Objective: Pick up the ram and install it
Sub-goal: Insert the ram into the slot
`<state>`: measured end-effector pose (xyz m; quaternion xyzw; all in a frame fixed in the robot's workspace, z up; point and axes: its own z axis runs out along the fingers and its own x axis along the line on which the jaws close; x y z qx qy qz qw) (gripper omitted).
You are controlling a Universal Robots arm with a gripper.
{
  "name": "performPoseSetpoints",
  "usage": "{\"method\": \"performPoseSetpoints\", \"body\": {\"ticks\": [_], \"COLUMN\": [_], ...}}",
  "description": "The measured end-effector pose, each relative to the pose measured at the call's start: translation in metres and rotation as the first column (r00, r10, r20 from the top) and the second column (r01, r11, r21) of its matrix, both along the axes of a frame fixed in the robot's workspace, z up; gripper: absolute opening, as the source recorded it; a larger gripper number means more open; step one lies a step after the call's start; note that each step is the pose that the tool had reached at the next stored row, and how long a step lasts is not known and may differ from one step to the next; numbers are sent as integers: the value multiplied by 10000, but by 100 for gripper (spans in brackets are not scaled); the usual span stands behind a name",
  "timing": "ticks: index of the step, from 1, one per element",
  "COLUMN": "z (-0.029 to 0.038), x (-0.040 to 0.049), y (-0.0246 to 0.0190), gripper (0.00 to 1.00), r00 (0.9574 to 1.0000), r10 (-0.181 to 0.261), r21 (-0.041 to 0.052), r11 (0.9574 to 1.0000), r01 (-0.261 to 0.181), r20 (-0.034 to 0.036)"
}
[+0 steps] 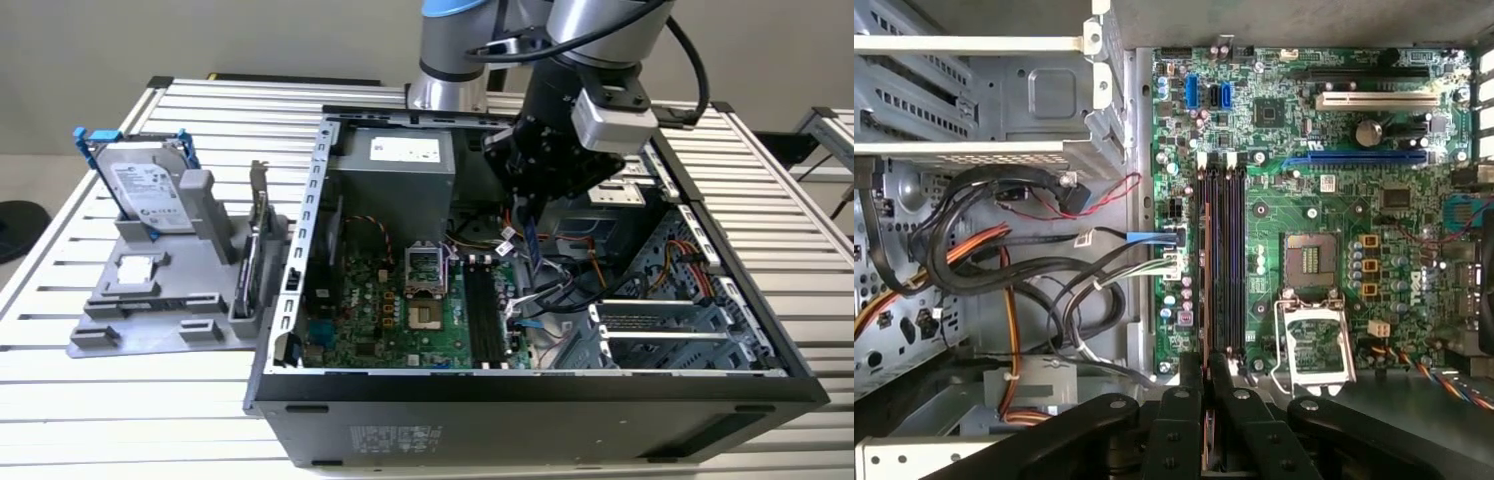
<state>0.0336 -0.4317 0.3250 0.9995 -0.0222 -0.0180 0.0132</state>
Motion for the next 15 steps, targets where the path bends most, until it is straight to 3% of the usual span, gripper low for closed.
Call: {"method": "performPoseSetpoints", "body": {"ticks": [15], "z": [-30], "x": [0], "y": [-6], "gripper": [0], "r00": [10000], "r10": [0], "r21": [-3], "r11": [10000], "r01": [0], "r20": [-8]}}
